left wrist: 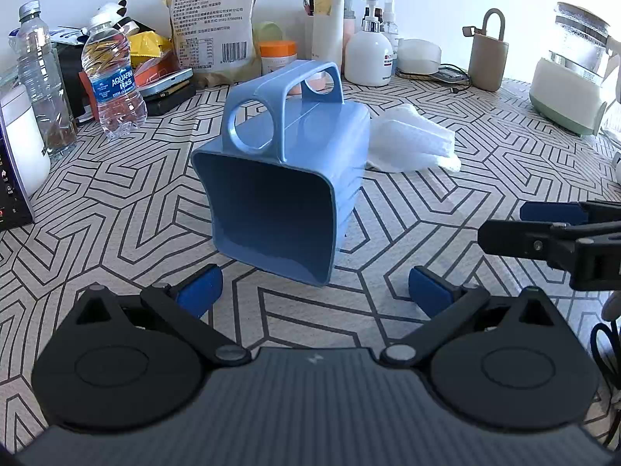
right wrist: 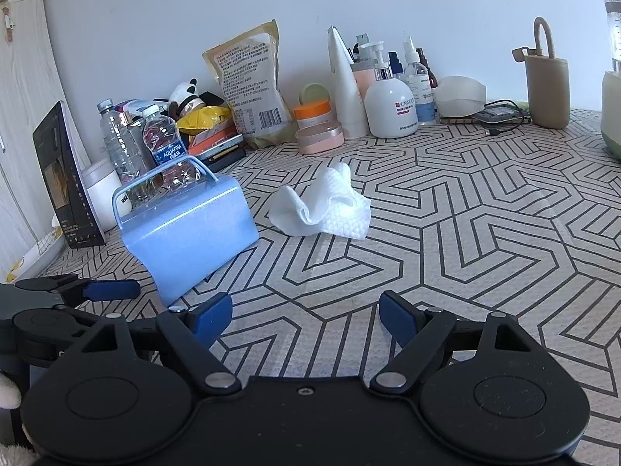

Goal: Clean container
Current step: 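Move both tools toward the blue container and white cloth, then grasp the blue container handle with the left tool while the right tool grasps the white cloth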

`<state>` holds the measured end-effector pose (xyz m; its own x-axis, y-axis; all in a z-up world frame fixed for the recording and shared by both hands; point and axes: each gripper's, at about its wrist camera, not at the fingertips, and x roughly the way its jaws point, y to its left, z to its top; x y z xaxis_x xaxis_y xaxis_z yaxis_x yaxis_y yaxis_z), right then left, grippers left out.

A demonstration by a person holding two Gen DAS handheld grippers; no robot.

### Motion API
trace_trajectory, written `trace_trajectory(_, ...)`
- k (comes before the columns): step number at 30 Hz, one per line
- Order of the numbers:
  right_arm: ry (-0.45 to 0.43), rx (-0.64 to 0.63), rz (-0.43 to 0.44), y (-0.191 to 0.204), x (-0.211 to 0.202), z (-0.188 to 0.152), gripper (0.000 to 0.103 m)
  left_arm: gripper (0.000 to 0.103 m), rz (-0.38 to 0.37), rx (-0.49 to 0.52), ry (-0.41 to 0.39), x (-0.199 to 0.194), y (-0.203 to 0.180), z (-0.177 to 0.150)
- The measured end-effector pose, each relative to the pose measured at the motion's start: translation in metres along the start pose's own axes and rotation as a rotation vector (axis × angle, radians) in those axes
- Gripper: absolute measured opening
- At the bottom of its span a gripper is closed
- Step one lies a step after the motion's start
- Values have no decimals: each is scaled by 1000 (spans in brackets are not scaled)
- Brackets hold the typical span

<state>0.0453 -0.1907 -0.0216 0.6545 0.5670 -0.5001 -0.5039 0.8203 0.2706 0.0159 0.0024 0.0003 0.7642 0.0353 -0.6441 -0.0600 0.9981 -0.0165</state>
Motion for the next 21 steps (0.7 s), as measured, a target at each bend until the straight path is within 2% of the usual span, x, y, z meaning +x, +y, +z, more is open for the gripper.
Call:
trace_trajectory(2, -1, -1, 1, 0, 0, 0, 87, 103, -3, -2, 13, 0, 3, 1)
trace_trajectory(16, -8, -8, 8, -2, -3, 1, 88, 103, -57, -47, -35, -6, 11, -2)
trace_trajectory(19, -13, -13, 13, -2, -4, 2, 87, 103, -90, -56, -80, -12, 14, -4)
trace_trajectory(21, -27, -42, 39, 3, -4, 3, 87, 103, -91, -26, -114, -17, 16, -5)
